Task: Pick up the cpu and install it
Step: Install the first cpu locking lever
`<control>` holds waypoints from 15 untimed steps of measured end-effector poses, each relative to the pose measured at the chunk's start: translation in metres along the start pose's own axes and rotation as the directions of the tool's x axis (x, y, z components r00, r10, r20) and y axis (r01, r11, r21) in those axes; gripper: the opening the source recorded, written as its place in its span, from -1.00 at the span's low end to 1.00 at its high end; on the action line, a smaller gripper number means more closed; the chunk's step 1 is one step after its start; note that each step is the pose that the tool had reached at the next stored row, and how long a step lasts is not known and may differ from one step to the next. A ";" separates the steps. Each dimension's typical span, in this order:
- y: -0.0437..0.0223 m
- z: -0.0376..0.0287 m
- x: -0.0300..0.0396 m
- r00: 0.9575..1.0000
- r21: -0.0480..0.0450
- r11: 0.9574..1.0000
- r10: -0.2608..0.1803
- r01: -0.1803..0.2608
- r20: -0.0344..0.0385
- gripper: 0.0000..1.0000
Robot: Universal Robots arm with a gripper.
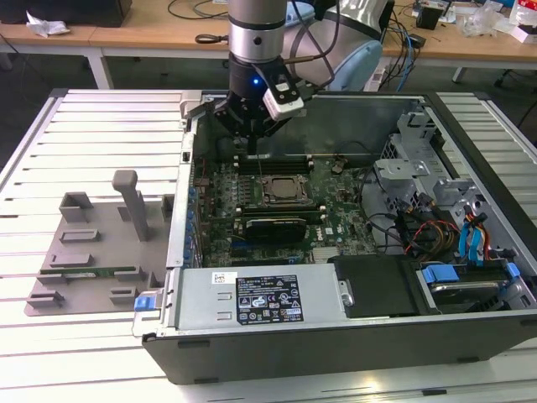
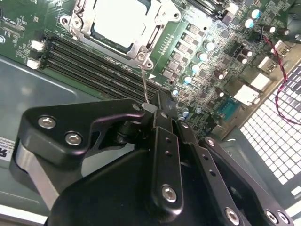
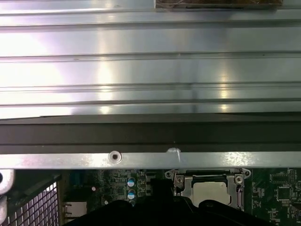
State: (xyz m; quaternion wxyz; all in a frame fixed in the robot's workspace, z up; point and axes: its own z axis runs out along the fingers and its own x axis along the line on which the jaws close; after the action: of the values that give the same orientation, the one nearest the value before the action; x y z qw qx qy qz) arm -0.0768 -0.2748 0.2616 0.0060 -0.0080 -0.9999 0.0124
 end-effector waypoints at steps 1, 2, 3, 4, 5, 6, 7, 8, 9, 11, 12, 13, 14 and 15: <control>0.0000 0.0000 -0.0005 1.000 0.000 1.000 0.000 0.000 0.000 -0.79; 0.0001 0.0001 -0.0016 1.000 0.000 1.000 0.000 0.000 0.000 -0.79; 0.0001 0.0001 -0.0028 1.000 0.001 1.000 0.000 0.000 0.000 -0.79; 0.0001 0.0001 -0.0045 1.000 0.001 1.000 0.000 0.000 0.000 -0.79; 0.0001 0.0001 -0.0066 1.000 0.001 1.000 0.000 0.000 0.000 -0.79; 0.0002 0.0000 -0.0101 1.000 0.001 1.000 0.000 0.000 0.000 -0.79; 0.0002 0.0000 -0.0119 1.000 0.001 1.000 0.000 0.000 0.000 -0.79; 0.0003 0.0000 -0.0142 1.000 0.002 1.000 0.000 0.000 0.000 -0.79; 0.0003 0.0000 -0.0153 1.000 0.002 1.000 0.000 0.000 0.000 -0.79; 0.0003 -0.0001 -0.0183 1.000 0.002 1.000 0.000 0.000 0.000 -0.79; 0.0004 0.0000 -0.0194 1.000 0.002 1.000 0.000 0.000 0.000 -0.79; 0.0004 0.0000 -0.0203 1.000 0.002 1.000 0.000 0.000 0.000 -0.79; 0.0004 0.0000 -0.0213 1.000 0.002 1.000 0.000 0.000 0.000 -0.79; 0.0004 0.0000 -0.0220 1.000 0.002 1.000 0.000 0.000 0.000 -0.79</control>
State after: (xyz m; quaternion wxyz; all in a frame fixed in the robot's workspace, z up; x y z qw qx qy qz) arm -0.0548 -0.2748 0.2613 0.0060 -0.0080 -0.9999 0.0135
